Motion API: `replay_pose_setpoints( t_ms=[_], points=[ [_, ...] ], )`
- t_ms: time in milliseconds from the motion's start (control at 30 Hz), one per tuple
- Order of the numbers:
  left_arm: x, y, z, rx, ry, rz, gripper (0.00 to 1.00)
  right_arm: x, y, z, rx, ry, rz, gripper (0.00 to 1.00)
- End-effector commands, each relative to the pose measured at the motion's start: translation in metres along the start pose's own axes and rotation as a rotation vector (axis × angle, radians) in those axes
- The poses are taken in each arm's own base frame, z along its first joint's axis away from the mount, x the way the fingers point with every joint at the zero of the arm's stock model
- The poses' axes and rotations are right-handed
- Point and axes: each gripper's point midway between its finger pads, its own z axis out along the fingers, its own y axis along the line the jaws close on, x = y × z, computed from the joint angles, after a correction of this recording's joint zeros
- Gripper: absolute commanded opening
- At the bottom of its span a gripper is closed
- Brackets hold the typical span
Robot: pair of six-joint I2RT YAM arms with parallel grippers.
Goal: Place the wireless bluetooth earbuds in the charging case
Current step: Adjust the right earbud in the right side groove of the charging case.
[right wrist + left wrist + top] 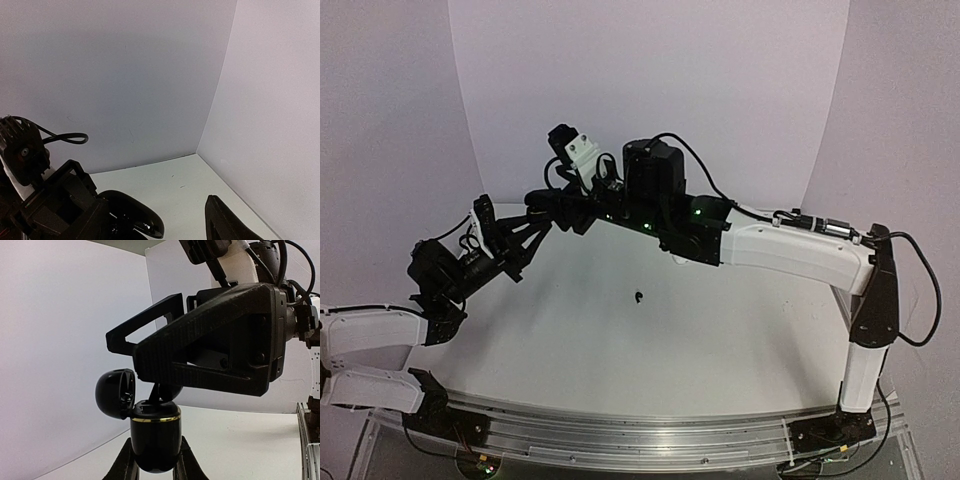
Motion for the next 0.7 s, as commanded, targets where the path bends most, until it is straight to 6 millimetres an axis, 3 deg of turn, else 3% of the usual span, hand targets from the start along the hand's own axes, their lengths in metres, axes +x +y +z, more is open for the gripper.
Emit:
replay_pose_setpoints(
  t_ms=[0,667],
  points=[
    [-0.031,-0.003,0.005,0.028,-0.091,0.027,0.0,-0.017,-0.011,0.002,0.023,-0.045,0.021,0.64],
    [-0.035,-0.008,0.003,0.05,-0.11,0.032,0.0,-0.014,-0.021,0.008,0.043,-0.039,0.042,0.64]
  ],
)
